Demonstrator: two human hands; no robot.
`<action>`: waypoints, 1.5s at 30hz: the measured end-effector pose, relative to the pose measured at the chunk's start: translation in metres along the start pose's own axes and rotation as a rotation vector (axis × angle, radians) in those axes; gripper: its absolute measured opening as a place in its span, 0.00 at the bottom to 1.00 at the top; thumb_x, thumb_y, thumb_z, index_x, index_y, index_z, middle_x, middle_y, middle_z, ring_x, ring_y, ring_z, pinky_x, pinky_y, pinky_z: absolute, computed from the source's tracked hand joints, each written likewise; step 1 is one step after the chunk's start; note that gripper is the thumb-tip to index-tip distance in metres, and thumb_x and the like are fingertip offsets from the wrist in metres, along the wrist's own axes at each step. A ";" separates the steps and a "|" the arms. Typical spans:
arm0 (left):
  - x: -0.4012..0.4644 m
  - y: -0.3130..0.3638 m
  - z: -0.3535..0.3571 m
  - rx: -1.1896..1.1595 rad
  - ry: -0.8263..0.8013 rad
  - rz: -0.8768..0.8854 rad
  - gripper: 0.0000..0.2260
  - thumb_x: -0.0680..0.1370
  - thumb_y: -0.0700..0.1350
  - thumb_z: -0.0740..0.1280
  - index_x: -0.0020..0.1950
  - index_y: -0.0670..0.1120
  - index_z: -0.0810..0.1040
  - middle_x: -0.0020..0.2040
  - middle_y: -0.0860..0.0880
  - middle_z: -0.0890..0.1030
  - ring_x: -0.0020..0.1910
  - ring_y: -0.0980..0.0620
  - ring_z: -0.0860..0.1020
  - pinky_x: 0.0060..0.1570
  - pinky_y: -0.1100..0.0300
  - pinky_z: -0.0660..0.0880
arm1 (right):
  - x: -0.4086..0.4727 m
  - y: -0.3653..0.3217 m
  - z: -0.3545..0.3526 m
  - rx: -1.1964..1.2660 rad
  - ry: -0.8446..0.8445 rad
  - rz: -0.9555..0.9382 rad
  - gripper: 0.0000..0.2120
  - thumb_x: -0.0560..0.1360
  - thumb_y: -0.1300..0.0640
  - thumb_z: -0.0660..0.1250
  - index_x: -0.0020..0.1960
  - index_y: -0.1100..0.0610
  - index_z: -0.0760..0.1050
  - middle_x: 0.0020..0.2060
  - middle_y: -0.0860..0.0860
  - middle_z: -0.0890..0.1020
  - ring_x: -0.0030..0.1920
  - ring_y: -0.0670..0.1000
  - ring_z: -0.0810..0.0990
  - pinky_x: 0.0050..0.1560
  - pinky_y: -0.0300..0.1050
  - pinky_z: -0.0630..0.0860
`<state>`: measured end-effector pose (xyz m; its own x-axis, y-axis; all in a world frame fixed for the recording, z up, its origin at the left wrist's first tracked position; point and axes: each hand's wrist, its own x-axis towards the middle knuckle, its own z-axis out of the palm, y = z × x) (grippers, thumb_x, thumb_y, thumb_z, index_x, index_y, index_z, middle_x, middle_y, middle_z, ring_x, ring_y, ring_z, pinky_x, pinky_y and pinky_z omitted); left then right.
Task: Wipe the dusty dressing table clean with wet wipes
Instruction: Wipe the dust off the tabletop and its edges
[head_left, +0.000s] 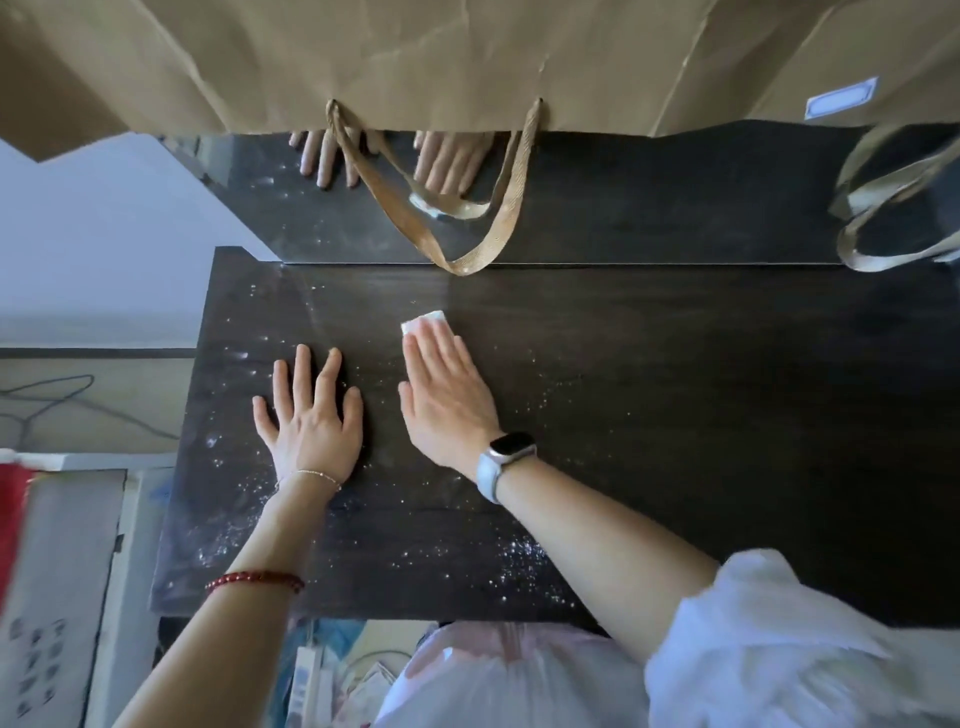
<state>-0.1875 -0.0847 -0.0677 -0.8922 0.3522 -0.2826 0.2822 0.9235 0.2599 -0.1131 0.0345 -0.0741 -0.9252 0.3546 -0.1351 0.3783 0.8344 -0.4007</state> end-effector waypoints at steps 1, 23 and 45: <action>0.000 0.000 0.000 0.007 -0.003 -0.001 0.21 0.79 0.51 0.52 0.73 0.57 0.55 0.77 0.53 0.48 0.75 0.51 0.42 0.72 0.45 0.38 | -0.009 0.002 -0.002 -0.017 -0.027 -0.048 0.26 0.80 0.53 0.46 0.74 0.64 0.46 0.75 0.58 0.47 0.75 0.55 0.42 0.73 0.49 0.37; -0.003 -0.003 0.003 0.025 0.004 0.023 0.21 0.79 0.53 0.49 0.73 0.57 0.54 0.77 0.52 0.47 0.75 0.50 0.43 0.71 0.44 0.39 | -0.113 0.083 -0.014 -0.142 0.191 0.261 0.27 0.72 0.64 0.53 0.71 0.61 0.59 0.71 0.58 0.65 0.72 0.56 0.60 0.71 0.59 0.59; -0.002 -0.009 -0.001 -0.016 -0.062 0.073 0.23 0.79 0.53 0.51 0.74 0.56 0.51 0.77 0.51 0.45 0.75 0.49 0.40 0.71 0.43 0.37 | -0.150 0.009 0.028 -0.100 0.350 0.480 0.26 0.73 0.58 0.48 0.71 0.60 0.61 0.71 0.57 0.66 0.72 0.57 0.61 0.67 0.65 0.60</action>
<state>-0.1888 -0.0940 -0.0684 -0.8457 0.4276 -0.3193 0.3393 0.8926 0.2969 0.0285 -0.0232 -0.0832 -0.5922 0.8051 0.0328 0.7679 0.5763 -0.2796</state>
